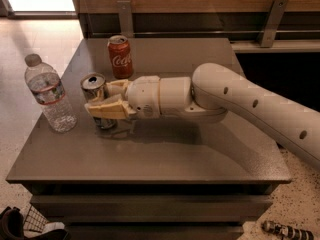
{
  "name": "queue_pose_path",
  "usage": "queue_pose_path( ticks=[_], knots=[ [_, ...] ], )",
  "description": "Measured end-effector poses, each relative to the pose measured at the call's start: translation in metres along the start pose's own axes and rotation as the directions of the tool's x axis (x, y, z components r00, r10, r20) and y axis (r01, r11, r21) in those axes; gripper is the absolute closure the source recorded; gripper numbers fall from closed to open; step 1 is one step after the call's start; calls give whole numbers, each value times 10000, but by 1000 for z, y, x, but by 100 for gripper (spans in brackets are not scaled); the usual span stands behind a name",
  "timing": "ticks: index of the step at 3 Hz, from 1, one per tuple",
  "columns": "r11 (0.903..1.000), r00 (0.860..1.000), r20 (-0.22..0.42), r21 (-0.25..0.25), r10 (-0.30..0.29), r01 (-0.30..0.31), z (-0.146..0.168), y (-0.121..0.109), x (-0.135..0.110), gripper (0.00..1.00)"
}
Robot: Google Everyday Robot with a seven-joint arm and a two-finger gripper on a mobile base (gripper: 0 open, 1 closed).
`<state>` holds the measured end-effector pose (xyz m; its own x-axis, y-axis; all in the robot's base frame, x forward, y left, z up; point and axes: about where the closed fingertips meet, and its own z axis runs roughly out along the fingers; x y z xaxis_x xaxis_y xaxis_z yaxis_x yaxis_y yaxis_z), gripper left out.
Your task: Move redbull can near water bottle
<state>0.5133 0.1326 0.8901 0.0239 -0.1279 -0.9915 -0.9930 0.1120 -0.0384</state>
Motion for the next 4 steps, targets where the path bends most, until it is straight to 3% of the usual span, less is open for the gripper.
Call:
queue_pose_path(
  ticks=[1,2,4],
  knots=[
    [9991,9999,-37,-414,106,-108,8,0,7,100],
    [9989,10000,-34,-451,89,-90,10,2,6,82],
    [9986,10000,-30,-527,62,-64,13,5,4,35]
  ],
)
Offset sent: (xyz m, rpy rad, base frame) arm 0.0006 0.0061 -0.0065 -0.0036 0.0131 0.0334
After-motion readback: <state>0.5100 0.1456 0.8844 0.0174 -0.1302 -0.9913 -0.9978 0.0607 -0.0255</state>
